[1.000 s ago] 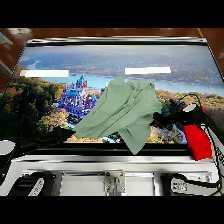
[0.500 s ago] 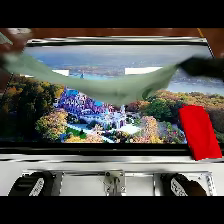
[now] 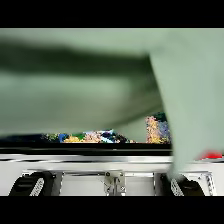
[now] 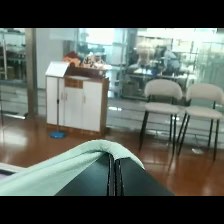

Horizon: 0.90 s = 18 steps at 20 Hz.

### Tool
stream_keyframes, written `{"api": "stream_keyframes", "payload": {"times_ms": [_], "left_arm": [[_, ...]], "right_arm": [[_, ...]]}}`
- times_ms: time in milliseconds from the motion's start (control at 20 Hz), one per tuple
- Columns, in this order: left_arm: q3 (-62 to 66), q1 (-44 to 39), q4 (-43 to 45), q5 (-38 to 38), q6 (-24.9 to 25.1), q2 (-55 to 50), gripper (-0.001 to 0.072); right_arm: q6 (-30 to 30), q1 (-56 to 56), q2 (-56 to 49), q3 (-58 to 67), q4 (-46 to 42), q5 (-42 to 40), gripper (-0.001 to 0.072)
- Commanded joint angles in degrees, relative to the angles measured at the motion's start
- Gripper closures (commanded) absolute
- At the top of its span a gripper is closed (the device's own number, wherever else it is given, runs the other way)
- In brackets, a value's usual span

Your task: Fold the shirts.

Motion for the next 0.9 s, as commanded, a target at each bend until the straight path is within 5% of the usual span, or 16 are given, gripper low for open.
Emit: {"api": "stream_keyframes", "payload": {"times_ms": [0,200,450,650,850], "left_arm": [[2.36,0.04,9.05,-10.67,-2.78,2.03,0.0673],[2.01,0.04,28.48,-30.25,-17.53,2.71,0.0673],[-9.94,0.07,39.08,-46.93,-22.73,2.86,0.0673],[-28.02,0.04,38.86,-41.35,-28.59,2.21,0.0673],[-40.87,0.04,38.86,-18.91,-28.70,-5.75,0.0673]], "right_arm": [[2.78,0.02,1.40,1.40,-2.03,9.31,0.0658],[2.75,0.02,0.90,1.11,-2.69,17.55,0.0658],[3.65,0.02,-3.30,-8.02,-4.15,31.67,0.0658],[-0.96,0.09,-9.86,-23.56,-3.04,23.15,0.0659],[-3.78,0.09,-23.28,-32.57,-0.55,4.85,0.0658]]}}
